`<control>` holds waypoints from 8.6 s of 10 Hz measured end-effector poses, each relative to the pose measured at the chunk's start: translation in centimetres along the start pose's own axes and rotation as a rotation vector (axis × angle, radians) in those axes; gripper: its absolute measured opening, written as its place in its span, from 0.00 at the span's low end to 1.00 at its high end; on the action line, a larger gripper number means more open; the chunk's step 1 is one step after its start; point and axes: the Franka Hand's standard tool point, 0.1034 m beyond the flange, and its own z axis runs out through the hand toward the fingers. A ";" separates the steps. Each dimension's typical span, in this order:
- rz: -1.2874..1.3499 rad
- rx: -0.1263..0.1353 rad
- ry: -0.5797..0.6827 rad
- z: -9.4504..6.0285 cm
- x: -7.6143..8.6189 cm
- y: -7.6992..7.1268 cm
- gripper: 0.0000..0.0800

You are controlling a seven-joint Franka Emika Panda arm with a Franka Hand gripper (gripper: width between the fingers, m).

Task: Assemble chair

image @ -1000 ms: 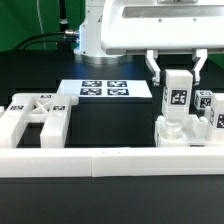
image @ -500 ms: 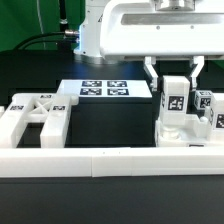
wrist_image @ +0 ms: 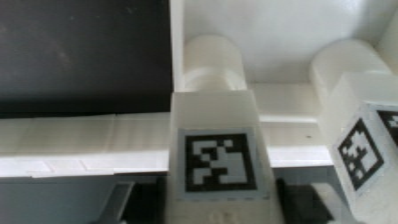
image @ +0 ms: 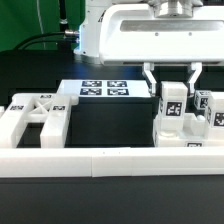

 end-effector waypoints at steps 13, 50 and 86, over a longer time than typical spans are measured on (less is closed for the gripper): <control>-0.005 0.016 -0.003 -2.2 3.0 0.4 0.81; 1.172 -0.235 -0.482 0.7 2.3 1.7 0.36; 0.901 -0.182 -0.461 0.8 2.6 -0.1 0.36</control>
Offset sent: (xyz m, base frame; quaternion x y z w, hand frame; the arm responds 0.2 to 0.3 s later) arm 0.0000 0.0000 0.0000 0.0000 0.0000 0.0000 1.0000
